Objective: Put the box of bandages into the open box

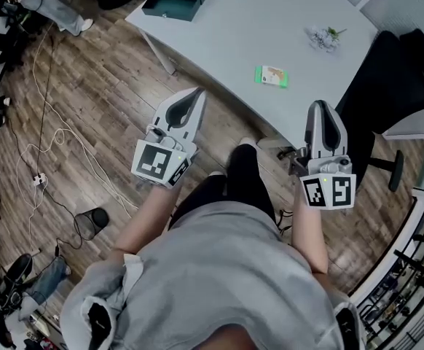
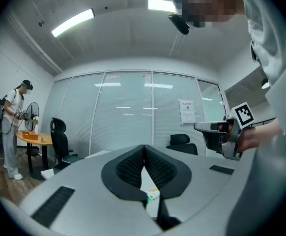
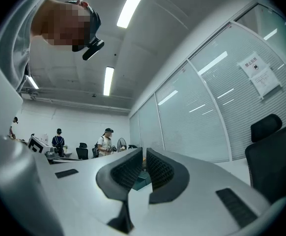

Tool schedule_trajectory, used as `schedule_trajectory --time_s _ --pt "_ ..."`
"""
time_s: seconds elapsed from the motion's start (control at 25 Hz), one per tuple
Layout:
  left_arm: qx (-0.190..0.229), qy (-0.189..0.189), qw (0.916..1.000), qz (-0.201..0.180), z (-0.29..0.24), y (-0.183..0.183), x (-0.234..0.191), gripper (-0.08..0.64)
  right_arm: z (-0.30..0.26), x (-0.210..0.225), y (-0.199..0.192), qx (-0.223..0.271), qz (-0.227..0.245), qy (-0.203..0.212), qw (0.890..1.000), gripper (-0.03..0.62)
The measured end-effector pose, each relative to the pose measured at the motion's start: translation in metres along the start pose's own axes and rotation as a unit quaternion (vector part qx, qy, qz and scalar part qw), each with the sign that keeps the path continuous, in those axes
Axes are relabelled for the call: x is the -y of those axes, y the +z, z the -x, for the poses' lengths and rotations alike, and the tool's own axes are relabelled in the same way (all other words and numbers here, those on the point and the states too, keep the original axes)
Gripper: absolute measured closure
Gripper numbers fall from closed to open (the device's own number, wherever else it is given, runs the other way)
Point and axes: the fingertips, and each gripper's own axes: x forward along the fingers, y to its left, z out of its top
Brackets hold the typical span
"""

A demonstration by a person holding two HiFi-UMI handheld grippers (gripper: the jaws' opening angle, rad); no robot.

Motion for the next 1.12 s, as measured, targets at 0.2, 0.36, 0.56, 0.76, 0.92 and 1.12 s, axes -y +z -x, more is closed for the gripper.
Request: schedule_trajectory --time_s 0.2,0.36,0.56,0.76,0.92,1.12 --pt "-0.003 0.008 1.0000 -0.001 -0.061 -0.001 -0.009 0.540 -0.052 0.043 0.002 0.002 -0.003 0.027 1.000 0.535" --pt "-0.002 0.010 0.9997 -0.024 -0.121 0.004 -0.011 0.540 -0.097 0.089 0.008 0.003 -0.003 0.050 0.999 0.535" --pt "-0.002 0.014 0.9984 -0.054 -0.178 0.004 -0.011 0.540 -0.136 0.144 0.002 0.000 -0.011 0.064 0.998 0.535" --pt "-0.008 0.028 0.9989 -0.037 -0.211 -0.009 -0.018 0.540 -0.163 0.170 -0.011 -0.011 -0.021 0.080 0.996 0.535" --pt "-0.023 0.016 0.9993 -0.025 -0.236 -0.022 -0.021 0.540 -0.174 0.187 -0.017 -0.023 -0.027 0.074 0.997 0.535" --pt "-0.032 -0.003 0.9995 -0.004 -0.266 -0.040 -0.031 0.540 -0.186 0.198 -0.040 -0.050 -0.032 0.065 0.996 0.535"
